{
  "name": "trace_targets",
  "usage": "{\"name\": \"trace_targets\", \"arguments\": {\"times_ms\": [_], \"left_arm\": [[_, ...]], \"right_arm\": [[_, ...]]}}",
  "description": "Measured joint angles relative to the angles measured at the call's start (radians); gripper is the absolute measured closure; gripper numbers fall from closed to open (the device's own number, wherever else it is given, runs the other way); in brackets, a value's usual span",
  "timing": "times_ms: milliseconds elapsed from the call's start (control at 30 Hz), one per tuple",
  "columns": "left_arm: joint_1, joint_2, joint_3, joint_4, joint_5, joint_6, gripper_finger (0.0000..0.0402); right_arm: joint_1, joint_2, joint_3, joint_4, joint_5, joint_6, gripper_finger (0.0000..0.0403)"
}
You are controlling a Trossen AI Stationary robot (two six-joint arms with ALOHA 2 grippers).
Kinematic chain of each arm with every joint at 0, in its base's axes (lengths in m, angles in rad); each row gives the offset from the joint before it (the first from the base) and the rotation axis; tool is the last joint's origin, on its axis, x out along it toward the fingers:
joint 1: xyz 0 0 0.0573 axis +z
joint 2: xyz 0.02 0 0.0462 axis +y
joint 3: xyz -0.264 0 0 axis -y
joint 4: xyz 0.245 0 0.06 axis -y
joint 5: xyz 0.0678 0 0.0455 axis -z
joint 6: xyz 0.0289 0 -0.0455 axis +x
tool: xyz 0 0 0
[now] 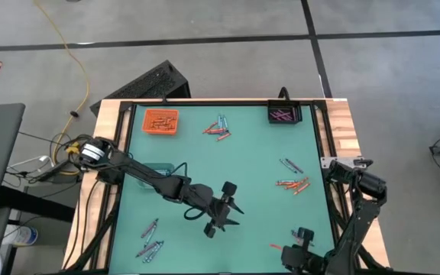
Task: Sort crayons
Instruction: Put the orange crayon into the orange basket
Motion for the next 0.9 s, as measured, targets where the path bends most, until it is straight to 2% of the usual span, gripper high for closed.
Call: {"name": "trace_targets", "arguments": {"times_ms": [233,400,667,900], "left_arm": [[-0.039,-0.076,0.0,0.12,0.0,0.121,0.0237],[-0.066,-0.082,0.0,0.272,0.001,0.22,0.0242],[-0.067,-0.082,0.0,0.375,0.111,0.229,0.026],[-0.067,-0.081,0.0,0.45,0.146,0.241,0.0261]], "right_arm": [[-0.008,-0.002,0.19,-0.16,0.359,-0.153,0.0402],[-0.038,-0.003,0.269,-0.161,0.526,-0.332,0.0402],[-0.076,-0.003,0.325,-0.072,0.676,-0.64,0.0402],[-0.119,-0.004,0.338,0.079,0.69,-0.886,0.0402]]}}
